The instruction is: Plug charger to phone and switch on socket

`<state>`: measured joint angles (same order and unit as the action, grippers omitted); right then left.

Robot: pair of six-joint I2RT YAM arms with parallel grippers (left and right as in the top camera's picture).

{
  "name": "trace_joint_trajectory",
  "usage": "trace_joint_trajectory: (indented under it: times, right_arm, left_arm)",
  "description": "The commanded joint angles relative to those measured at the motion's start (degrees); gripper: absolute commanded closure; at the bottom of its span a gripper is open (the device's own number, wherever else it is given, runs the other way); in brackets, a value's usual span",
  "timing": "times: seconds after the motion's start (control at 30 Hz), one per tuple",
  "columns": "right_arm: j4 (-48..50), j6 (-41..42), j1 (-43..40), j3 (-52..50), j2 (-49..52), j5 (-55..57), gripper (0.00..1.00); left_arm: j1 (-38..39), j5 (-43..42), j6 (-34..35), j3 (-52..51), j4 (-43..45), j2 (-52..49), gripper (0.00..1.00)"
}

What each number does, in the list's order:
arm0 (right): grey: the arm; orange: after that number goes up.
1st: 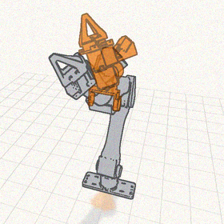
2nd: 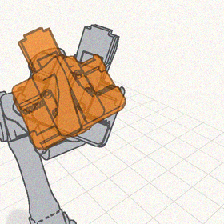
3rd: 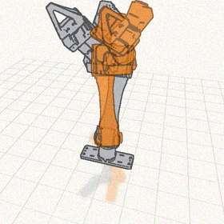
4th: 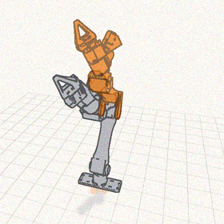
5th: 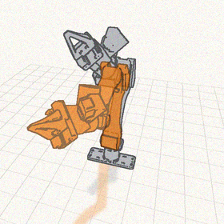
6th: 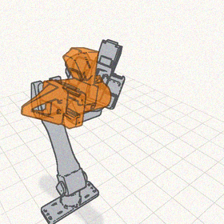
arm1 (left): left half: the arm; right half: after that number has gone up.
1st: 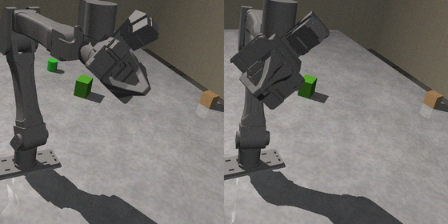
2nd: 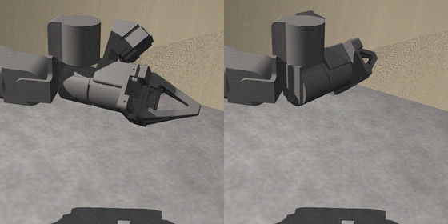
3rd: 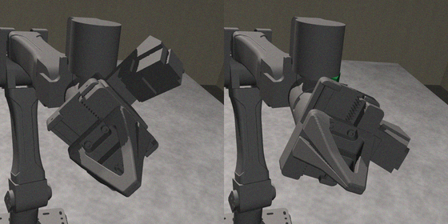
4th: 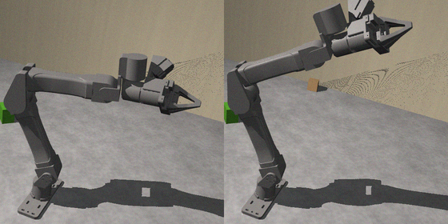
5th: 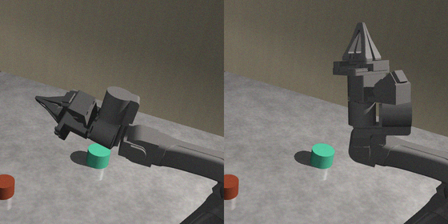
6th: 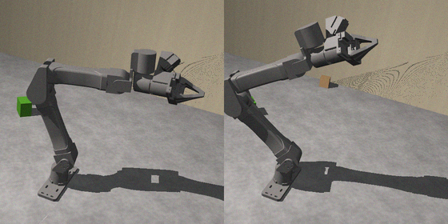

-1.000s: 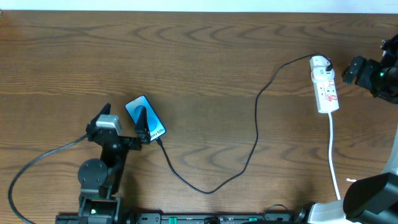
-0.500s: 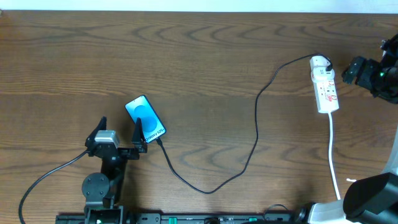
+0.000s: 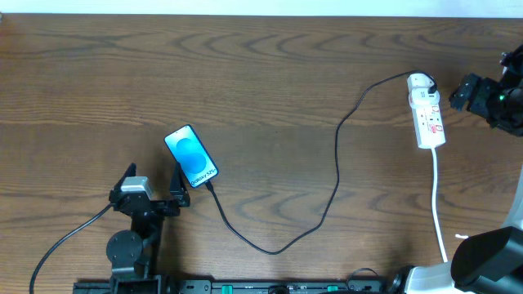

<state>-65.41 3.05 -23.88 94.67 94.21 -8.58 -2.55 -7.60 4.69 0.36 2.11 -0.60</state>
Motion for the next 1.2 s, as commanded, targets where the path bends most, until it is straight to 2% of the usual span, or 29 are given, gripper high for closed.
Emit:
trace_joint_trajectory:
  times: [0.0, 0.07, 0.5, 0.7, 1.17]
  right_arm:
    - [-0.13, 0.76, -0.04, 0.96, -0.52, -0.37, 0.01]
    - [-0.13, 0.76, -0.04, 0.96, -0.50, -0.37, 0.01]
    - [-0.13, 0.74, -0.04, 0.96, -0.50, -0.37, 0.01]
    - [-0.13, 0.76, -0.04, 0.96, -0.50, -0.37, 0.01]
    - [-0.13, 0.76, -0.04, 0.96, -0.50, -0.37, 0.01]
  left_arm:
    - [-0.28, -0.52, 1.53, -0.13, -3.89, 0.52, 0.05]
    - [-0.28, 0.68, 3.30, -0.13, -5.86, 0.52, 0.05]
    - [-0.28, 0.85, 3.85, -0.13, -5.79, 0.52, 0.05]
    - [-0.28, 2.97, 8.96, -0.13, -5.99, 0.52, 0.05]
    - [-0.28, 4.02, 4.33, -0.13, -6.19, 0.52, 0.05]
